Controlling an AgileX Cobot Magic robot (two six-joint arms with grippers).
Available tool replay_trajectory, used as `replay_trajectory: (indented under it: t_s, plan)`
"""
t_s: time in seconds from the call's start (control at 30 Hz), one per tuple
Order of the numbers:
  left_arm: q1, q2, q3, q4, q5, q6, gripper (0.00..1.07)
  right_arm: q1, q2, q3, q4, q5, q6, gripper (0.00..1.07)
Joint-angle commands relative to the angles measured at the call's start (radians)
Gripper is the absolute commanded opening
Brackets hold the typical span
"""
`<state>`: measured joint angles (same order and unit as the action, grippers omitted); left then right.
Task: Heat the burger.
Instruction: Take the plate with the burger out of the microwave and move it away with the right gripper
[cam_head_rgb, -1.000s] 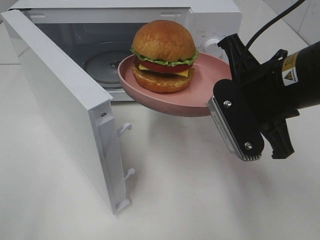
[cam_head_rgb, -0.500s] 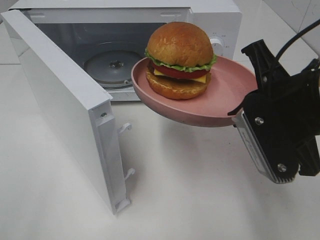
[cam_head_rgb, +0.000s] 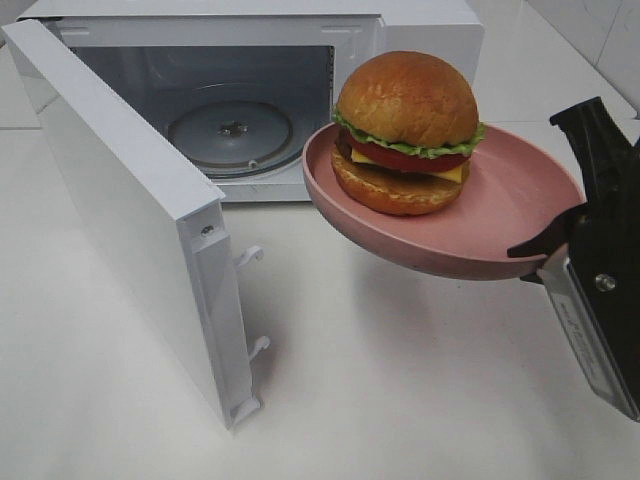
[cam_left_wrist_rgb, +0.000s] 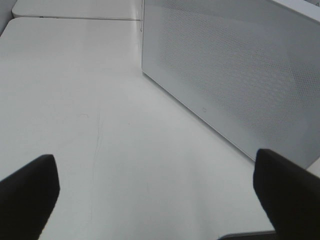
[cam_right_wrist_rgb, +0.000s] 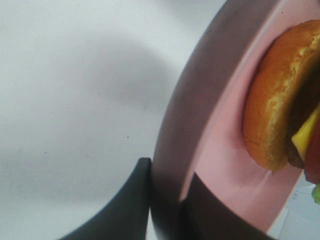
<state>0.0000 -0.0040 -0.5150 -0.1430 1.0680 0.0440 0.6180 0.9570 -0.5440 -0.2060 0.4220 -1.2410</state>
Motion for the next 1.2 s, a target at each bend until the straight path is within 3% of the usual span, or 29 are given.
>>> replay_trajectory:
  t_s: [0.03,0.63,1.2]
  plan:
    - [0.001,-0.012,-0.001,-0.003,0.003,-0.005,0.98,-0.004,-0.051,0.011,-0.028,-0.030,0.030,0.00]
    - [0.001,-0.012,-0.001,-0.003,0.003,-0.005,0.98,-0.004,-0.260,0.063,-0.172,0.162,0.238,0.00]
    - [0.001,-0.012,-0.001,-0.003,0.003,-0.005,0.98,-0.004,-0.271,0.063,-0.320,0.321,0.553,0.01]
